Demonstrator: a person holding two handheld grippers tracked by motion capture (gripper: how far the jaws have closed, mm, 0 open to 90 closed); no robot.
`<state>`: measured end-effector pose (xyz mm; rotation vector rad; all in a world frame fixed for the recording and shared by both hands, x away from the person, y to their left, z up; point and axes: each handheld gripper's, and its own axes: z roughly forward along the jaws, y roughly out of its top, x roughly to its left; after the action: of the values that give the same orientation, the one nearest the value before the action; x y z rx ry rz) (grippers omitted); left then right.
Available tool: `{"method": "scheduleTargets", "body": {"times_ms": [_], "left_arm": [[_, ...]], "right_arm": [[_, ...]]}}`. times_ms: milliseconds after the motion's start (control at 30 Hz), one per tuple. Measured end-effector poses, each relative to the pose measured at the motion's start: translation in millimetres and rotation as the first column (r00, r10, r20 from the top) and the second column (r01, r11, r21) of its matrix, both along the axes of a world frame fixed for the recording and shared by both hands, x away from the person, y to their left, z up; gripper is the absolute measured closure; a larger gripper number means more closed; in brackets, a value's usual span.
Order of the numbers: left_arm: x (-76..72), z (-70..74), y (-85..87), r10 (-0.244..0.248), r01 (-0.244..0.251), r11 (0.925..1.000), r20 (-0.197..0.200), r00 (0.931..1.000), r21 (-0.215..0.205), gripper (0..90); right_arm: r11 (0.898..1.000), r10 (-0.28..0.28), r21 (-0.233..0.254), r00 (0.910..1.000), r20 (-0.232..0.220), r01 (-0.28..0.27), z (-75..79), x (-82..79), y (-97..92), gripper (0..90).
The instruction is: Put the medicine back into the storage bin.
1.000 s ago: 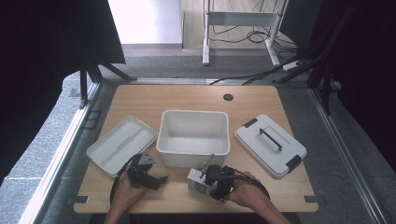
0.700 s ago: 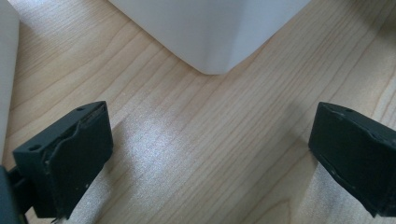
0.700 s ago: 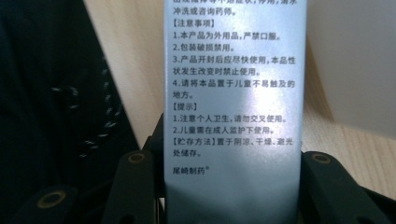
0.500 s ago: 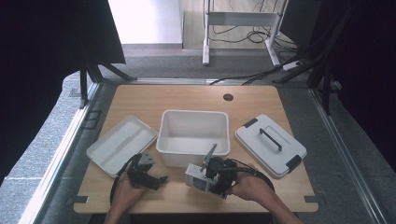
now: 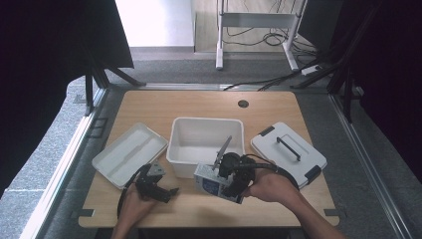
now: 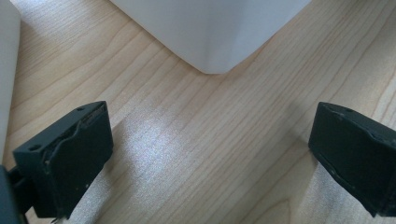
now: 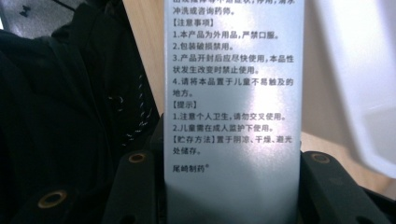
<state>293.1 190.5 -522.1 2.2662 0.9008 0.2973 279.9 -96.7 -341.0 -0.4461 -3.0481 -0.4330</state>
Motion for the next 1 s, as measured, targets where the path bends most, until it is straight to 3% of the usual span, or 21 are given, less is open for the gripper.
{"method": "scheduleTargets", "body": {"times_ms": [300,533,733,1000], "left_arm": [[0.0,-0.2,-0.2,0.002,-0.002,1.0000,0.000,1.0000,-0.004,0.0],[-0.1,-0.1,-0.2,0.004,-0.004,1.0000,0.000,1.0000,-0.004,0.0],[-0.1,-0.2,-0.2,0.003,-0.003,1.0000,-0.001,1.0000,-0.005,0.0],[-0.1,-0.1,-0.2,0.003,-0.003,1.0000,-0.001,1.0000,-0.004,0.0]], "right_arm": [[0.998,-0.053,0.031,0.9979,0.037,0.052,38.5,22.2,3.1,56.8],[0.993,-0.119,0.039,0.9889,0.090,0.116,51.8,52.5,9.6,56.9],[0.986,-0.165,0.036,0.9790,0.120,0.162,44.7,78.5,18.9,56.9],[0.978,-0.208,0.008,0.9692,0.131,0.209,7.0,107.1,22.6,56.9]]}}
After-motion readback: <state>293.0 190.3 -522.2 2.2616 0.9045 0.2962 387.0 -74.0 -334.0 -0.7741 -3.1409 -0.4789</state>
